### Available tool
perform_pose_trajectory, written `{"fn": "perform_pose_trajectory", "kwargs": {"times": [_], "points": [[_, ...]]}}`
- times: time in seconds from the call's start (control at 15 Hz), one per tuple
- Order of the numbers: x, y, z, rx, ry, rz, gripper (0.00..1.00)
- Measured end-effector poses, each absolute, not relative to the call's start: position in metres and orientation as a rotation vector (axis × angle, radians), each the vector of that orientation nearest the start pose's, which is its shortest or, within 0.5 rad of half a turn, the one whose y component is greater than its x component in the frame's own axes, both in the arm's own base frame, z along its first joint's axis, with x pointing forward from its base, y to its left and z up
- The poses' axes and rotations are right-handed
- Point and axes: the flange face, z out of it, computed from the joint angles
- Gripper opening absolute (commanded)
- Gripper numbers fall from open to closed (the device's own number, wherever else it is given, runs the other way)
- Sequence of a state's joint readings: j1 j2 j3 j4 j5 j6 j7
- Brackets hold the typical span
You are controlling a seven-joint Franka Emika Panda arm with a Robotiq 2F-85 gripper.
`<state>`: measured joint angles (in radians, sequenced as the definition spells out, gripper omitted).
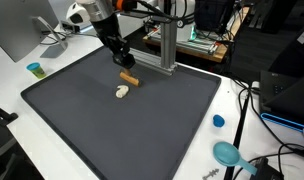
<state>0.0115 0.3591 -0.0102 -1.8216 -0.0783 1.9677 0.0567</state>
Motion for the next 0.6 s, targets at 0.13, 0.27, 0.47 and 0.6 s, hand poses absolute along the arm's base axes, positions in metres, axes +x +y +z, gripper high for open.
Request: {"fn": "perform_pose_trajectory", "kwargs": {"times": [0.13, 0.27, 0.47, 0.6], "points": [[0.612, 0.005, 0.343, -3.205, -0.01, 0.283, 0.21], [0.614, 0.011, 0.359, -3.207, -0.037, 0.209, 0.21], [0.619, 0.01, 0.362, -3.208, -0.048, 0.151, 0.21], [0.622, 0.007, 0.355, -3.208, -0.042, 0.146, 0.21]]}}
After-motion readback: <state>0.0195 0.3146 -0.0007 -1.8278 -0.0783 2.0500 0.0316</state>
